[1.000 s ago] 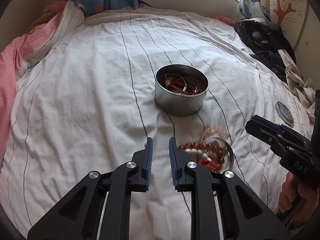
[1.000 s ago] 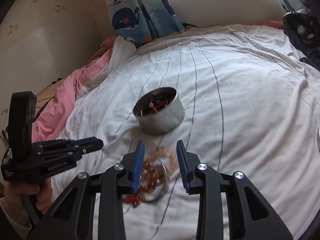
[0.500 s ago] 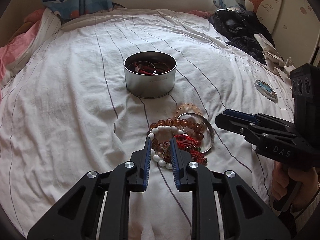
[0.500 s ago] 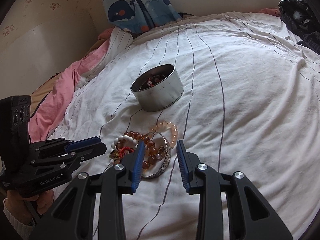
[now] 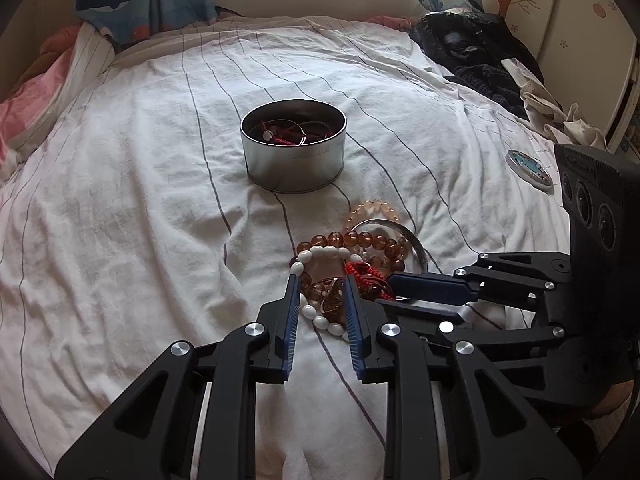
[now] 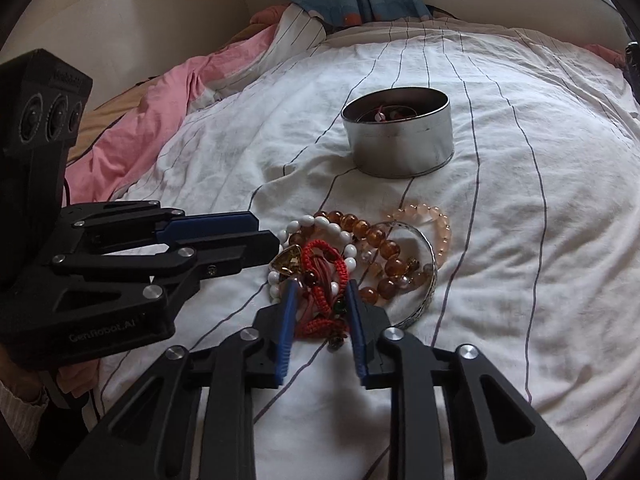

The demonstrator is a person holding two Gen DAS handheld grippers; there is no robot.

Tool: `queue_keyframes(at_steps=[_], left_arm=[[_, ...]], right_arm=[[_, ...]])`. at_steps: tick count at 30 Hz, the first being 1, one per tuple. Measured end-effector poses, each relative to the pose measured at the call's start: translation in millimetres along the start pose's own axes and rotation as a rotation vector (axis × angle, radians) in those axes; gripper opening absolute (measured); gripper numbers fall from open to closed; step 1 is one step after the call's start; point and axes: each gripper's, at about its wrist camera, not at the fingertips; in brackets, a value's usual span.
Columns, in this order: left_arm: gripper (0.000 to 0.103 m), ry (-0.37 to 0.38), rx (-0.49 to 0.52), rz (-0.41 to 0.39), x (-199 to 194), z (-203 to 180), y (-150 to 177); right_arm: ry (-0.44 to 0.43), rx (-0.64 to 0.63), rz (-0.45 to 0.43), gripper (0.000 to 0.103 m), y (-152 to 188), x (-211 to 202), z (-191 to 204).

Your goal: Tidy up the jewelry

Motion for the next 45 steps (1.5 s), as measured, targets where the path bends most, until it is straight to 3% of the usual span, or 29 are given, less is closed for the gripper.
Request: queue_keyframes(at_steps=[4,13,17,19,24,26,27,35,45], left_arm=[[0.021,0.0,0.005,0.01,3,0,1],[0.022,0.013,0.089,0.009,13,-19,6],[0.021,0.039,0.082,0.025,21,-18,7],[0.013,0.056,0.094,0.02,20,-21,7],[0.012,0.076,0.129,0.013,11,-24,6],[0.012,0.067,0.121,0.005,4,-18,4],[0.012,0.062,0.105,0.0,2,-12,2],[0.012,0.06,-0.039,-0.042,-9,29,-8],[0.012,0.005,-0.032,-0.016,3,25,-4]], right_arm=[[-0.003,0.005,-0.015,0.011,-1,-8,-1],[-0.002,0.065,0.002,0.011,0,-8,-13],[0.017,0.093,-0.018,0.024,-1,-11,-20],[0.017,0.099,-0.029,0.024,-2,-13,-22],[-0.006,0.124,-0.043,0.024,-4,-10,-27],[-0.019,0.141,-0.055,0.011,-6,-11,-30],[-0.027,0.15,-0.063,0.009,-6,-13,-31],[-0.027,0.171,-0.124,0.009,-8,-27,-35],[-0.033,0.149,-0.16,0.009,-8,-34,-31]])
Point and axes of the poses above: each gripper's, at about its wrist camera, not at the fingertips, and x roughly the way its jaws point, z to its left, y to its underside, and after that the axes turned 7 degrees about -y, right-handed
